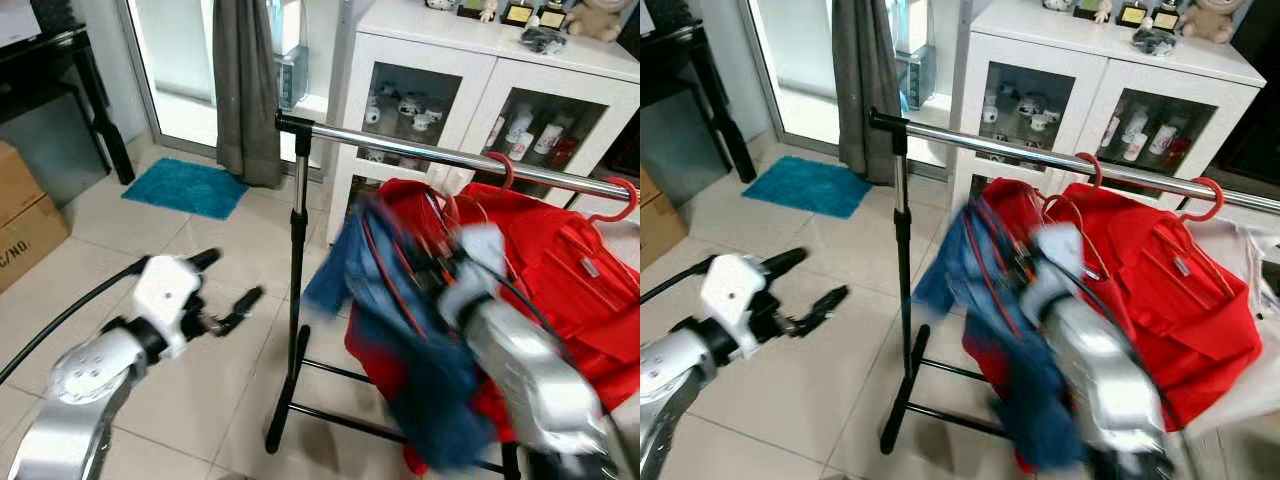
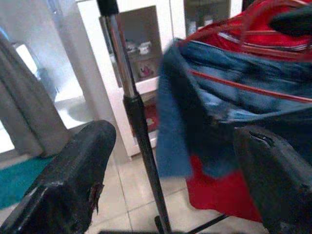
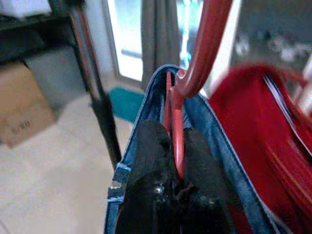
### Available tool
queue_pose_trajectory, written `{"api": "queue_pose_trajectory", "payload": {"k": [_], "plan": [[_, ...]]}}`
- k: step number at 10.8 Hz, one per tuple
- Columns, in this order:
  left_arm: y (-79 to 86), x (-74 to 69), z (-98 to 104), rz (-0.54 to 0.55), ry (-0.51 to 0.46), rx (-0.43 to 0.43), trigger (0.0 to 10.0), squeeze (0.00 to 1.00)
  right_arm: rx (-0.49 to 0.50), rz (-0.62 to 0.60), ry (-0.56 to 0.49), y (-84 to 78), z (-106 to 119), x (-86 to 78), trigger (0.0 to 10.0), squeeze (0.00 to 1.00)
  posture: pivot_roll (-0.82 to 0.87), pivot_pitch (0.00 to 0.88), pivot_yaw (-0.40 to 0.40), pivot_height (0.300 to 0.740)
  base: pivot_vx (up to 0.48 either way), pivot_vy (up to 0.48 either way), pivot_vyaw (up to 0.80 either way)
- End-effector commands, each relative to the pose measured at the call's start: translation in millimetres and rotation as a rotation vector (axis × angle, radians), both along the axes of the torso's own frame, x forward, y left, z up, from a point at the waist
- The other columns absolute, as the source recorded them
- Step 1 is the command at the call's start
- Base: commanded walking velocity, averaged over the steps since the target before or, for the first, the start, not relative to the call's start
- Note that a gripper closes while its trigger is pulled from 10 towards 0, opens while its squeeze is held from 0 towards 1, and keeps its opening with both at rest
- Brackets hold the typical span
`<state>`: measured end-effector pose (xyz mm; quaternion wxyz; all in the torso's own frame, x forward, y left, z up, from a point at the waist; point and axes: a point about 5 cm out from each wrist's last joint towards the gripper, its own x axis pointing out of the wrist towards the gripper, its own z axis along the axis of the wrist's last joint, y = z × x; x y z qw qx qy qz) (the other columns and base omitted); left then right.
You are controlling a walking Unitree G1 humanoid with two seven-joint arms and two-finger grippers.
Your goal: Hang hanger
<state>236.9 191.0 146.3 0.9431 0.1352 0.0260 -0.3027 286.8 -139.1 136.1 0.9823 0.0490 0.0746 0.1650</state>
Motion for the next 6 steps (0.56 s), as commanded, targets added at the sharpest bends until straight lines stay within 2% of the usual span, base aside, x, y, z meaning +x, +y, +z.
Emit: {"api": "queue_pose_trajectory", "payload": {"k": [1,3,4,6], "plan": [[-3.9,1.3,7,-0.036,-0.012,0.009,10.0,0.00,-0.023,-0.019,-0.040,7.6,6,9.7,0.0,0.00,0.02,0.000,-0.028,0.740,0.000,0.000,0.00],[-7.5,-0.1,11,-0.095,-0.006,0.008,10.0,0.00,-0.062,-0.005,-0.064,25.6,15,33.0,0.0,0.00,0.02,0.000,-0.021,0.740,0.000,0.000,0.00],[-10.5,-1.2,15,-0.127,-0.008,-0.008,10.0,0.00,-0.101,-0.032,-0.070,30.3,20,49.2,0.0,0.00,0.03,0.000,-0.020,0.740,0.000,0.000,0.00],[-11.2,-2.1,16,-0.139,-0.004,-0.003,10.0,0.00,-0.098,-0.104,-0.064,31.6,29,74.0,0.0,0.00,0.03,0.000,-0.026,0.740,0.000,0.000,0.00]]}}
